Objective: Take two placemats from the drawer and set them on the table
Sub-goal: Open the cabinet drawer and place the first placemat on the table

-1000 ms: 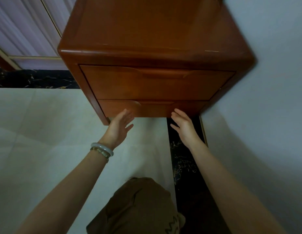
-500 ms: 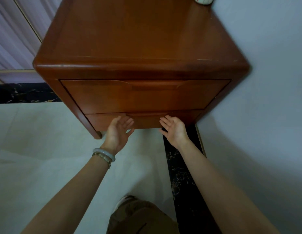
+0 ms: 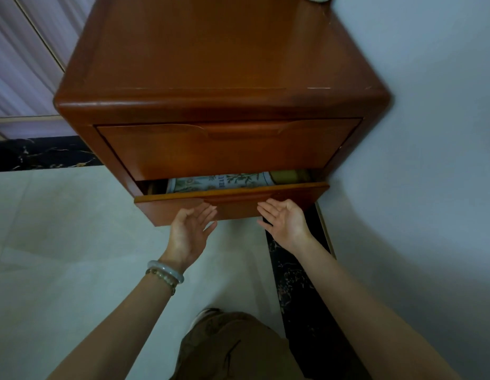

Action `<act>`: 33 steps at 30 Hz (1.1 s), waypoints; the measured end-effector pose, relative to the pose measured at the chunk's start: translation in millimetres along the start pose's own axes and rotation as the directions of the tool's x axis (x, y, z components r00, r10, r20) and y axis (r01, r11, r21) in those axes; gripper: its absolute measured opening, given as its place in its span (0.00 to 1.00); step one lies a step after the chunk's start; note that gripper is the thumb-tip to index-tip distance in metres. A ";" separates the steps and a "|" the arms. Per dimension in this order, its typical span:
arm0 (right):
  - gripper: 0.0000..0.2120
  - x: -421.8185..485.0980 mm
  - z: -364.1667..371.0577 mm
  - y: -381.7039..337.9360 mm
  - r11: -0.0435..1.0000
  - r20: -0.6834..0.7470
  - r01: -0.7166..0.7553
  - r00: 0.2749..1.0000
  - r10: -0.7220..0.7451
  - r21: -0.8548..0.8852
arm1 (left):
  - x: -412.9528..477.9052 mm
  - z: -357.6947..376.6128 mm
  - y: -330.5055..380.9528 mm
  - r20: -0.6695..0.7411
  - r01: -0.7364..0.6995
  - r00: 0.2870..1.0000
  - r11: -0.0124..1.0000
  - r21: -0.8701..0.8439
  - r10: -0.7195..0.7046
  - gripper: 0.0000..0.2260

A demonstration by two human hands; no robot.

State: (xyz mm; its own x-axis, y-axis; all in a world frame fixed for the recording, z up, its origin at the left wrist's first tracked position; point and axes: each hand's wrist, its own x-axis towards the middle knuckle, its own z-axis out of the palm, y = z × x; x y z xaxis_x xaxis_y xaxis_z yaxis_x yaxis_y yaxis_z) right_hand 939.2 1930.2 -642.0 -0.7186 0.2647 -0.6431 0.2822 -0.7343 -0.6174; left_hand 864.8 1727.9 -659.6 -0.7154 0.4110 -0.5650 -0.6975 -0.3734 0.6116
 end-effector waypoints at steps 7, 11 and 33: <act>0.26 -44.9 -27.1 26.8 0.996 0.014 -0.039 0.999 0.040 -0.076 | -47.7 -15.7 -23.6 -0.039 0.072 0.997 0.997 0.038 -0.071 0.20; 0.25 -61.1 -39.5 39.3 0.992 0.000 -0.045 0.999 0.045 -0.120 | -66.6 -21.5 -31.8 -0.050 0.097 0.994 0.992 0.074 -0.094 0.19; 0.14 -101.3 -34.8 -18.3 0.369 0.032 -0.057 0.972 0.231 -0.927 | -120.5 -7.3 17.0 0.023 0.136 0.971 0.629 0.766 -0.238 0.14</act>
State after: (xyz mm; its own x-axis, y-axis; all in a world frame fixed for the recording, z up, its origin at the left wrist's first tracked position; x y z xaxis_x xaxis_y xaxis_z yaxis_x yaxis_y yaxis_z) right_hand 1028.9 1938.6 -581.3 -0.6541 0.0680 -0.7534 0.7348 0.2934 -0.6115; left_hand 938.9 1666.0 -585.2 -0.5273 0.5075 -0.6815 -0.5048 0.4580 0.7317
